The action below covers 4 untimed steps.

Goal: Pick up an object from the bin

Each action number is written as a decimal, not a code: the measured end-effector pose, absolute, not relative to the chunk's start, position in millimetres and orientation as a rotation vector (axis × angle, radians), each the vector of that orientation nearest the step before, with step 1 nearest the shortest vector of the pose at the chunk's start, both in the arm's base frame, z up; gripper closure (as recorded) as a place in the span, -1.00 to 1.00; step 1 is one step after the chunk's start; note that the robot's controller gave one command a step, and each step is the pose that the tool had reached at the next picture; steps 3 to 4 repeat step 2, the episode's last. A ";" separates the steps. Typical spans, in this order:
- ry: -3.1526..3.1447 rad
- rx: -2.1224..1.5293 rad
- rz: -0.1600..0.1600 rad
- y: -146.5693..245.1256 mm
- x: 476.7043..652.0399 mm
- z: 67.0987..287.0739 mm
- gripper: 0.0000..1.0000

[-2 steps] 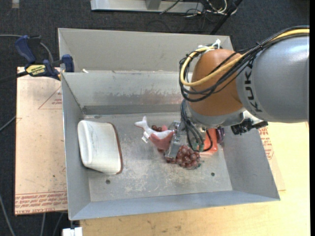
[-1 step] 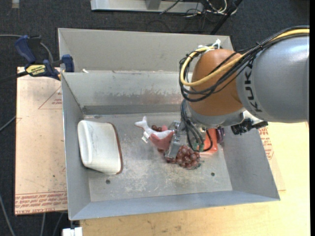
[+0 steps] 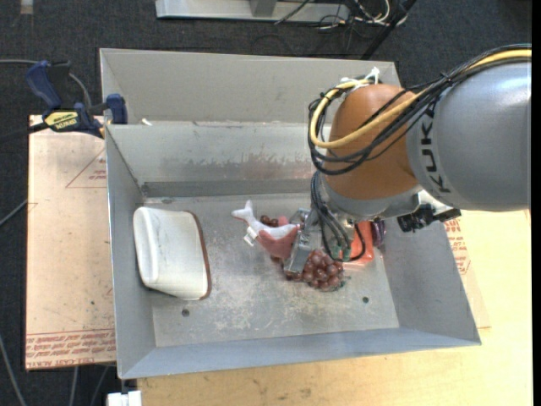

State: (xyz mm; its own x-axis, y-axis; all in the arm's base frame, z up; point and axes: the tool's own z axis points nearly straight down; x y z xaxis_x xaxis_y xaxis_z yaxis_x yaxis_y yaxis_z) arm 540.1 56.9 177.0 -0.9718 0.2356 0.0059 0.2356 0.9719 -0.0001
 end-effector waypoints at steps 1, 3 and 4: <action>-3.105 -0.371 0.002 56.6 535.6 185.0 1.00; -3.136 -0.121 -0.004 102.7 544.5 218.9 1.00; -3.136 -0.121 -0.004 102.7 544.5 218.9 1.00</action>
Offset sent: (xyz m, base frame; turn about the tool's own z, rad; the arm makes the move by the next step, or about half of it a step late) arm 0.0038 0.0452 0.0421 -0.1602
